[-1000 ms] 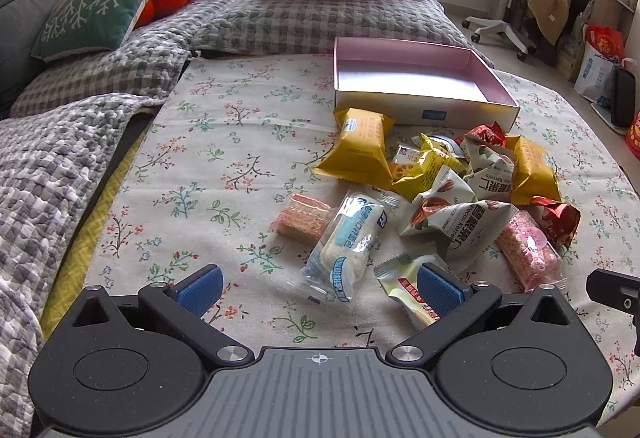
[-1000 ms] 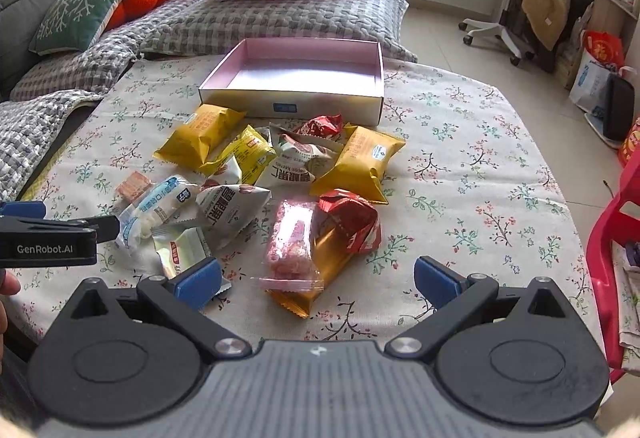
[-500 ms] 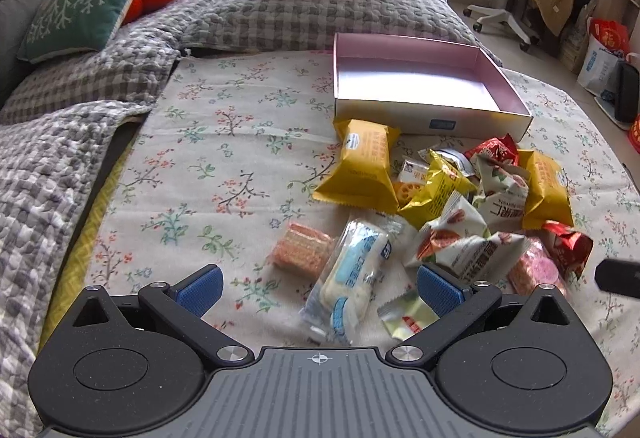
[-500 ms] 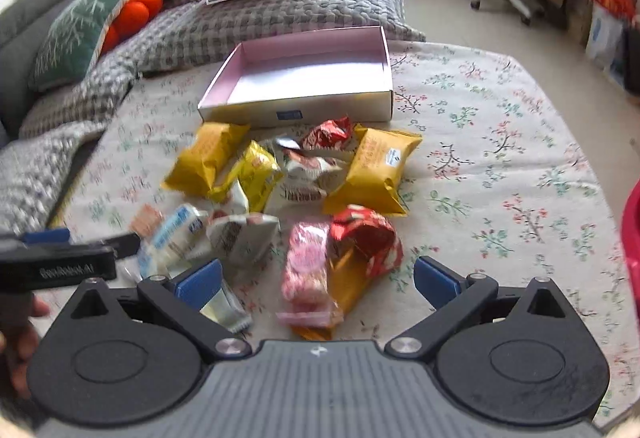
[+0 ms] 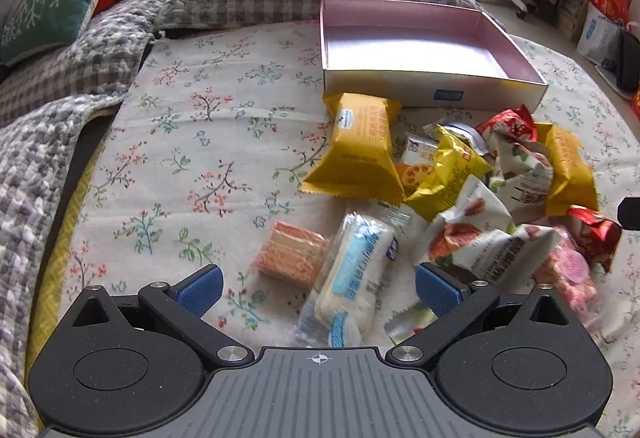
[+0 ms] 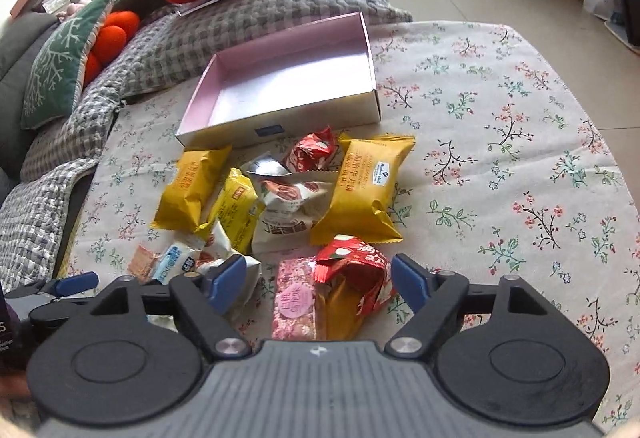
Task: Organize snacks
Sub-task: 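Grasp a yellow waffle pack with the right tool while the left tool grasps another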
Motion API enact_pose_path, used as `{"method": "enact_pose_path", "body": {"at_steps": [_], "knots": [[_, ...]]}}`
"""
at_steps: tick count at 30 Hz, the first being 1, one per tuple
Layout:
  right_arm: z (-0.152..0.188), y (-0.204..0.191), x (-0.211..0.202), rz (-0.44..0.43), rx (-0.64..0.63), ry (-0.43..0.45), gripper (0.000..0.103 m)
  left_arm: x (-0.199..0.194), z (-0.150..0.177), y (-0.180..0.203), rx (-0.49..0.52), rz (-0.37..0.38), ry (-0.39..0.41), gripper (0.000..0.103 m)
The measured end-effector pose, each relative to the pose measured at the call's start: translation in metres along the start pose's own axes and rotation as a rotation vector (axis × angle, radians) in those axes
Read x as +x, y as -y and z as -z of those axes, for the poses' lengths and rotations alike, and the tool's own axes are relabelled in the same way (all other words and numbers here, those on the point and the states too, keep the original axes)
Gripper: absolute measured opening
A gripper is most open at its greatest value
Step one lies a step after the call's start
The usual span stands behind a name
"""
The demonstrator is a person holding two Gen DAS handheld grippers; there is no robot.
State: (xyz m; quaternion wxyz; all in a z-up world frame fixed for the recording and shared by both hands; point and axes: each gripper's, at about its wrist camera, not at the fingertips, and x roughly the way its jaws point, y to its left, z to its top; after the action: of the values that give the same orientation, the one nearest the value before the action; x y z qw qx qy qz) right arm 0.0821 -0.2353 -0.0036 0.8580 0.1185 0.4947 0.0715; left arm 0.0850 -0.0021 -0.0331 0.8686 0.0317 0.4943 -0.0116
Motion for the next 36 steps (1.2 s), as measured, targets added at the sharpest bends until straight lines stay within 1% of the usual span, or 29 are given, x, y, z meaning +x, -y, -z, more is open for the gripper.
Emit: {"method": "enact_pose_path", "body": {"at_steps": [2,5,7,12,17,23,26,27,28,29,31,32,33,34,35,36], "knots": [[-0.007,0.003,0.005,0.008,0.014,-0.010,0.075,0.004,-0.010,-0.002,-0.007,0.009,0.008,0.101],[-0.019,0.012,0.012,-0.002,0.064,-0.007,0.074,0.006,-0.027,-0.006,-0.029,0.018,0.054,0.101],[-0.025,0.015,0.018,-0.003,0.086,-0.010,0.073,0.010,-0.036,-0.007,-0.037,0.021,0.063,0.101],[-0.038,0.016,0.033,0.021,0.082,-0.014,0.073,0.028,-0.054,-0.001,-0.023,0.024,0.064,0.101],[-0.048,0.021,0.050,0.038,0.090,-0.035,0.072,0.046,-0.071,0.002,-0.036,0.038,0.061,0.101],[-0.052,0.021,0.068,0.059,0.075,-0.066,0.071,0.067,-0.079,0.010,-0.006,0.033,0.034,0.101],[-0.054,0.022,0.078,0.075,0.075,-0.084,0.068,0.075,-0.083,0.011,0.003,0.026,0.030,0.101],[-0.055,0.022,0.079,0.077,0.073,-0.082,0.067,0.078,-0.084,0.011,0.007,0.024,0.027,0.099],[-0.057,0.022,0.081,0.081,0.069,-0.081,0.063,0.081,-0.085,0.012,0.012,0.020,0.022,0.097],[-0.058,0.022,0.082,0.088,0.064,-0.079,0.061,0.084,-0.086,0.012,0.016,0.016,0.016,0.093],[-0.059,0.021,0.086,0.100,0.052,-0.083,0.052,0.090,-0.087,0.013,0.022,0.015,0.005,0.084],[-0.059,0.021,0.088,0.105,0.047,-0.091,0.050,0.092,-0.087,0.013,0.018,0.022,0.001,0.072],[-0.059,0.020,0.091,0.108,0.042,-0.098,0.042,0.094,-0.087,0.012,0.012,0.030,-0.003,0.059],[-0.059,0.019,0.094,0.108,0.037,-0.102,0.041,0.093,-0.087,0.011,0.002,0.039,0.004,0.053],[-0.060,0.019,0.095,0.109,0.033,-0.100,0.040,0.092,-0.088,0.010,-0.003,0.040,0.006,0.041],[-0.061,0.018,0.095,0.113,0.029,-0.096,0.039,0.090,-0.089,0.009,-0.009,0.036,0.005,0.041]]}}
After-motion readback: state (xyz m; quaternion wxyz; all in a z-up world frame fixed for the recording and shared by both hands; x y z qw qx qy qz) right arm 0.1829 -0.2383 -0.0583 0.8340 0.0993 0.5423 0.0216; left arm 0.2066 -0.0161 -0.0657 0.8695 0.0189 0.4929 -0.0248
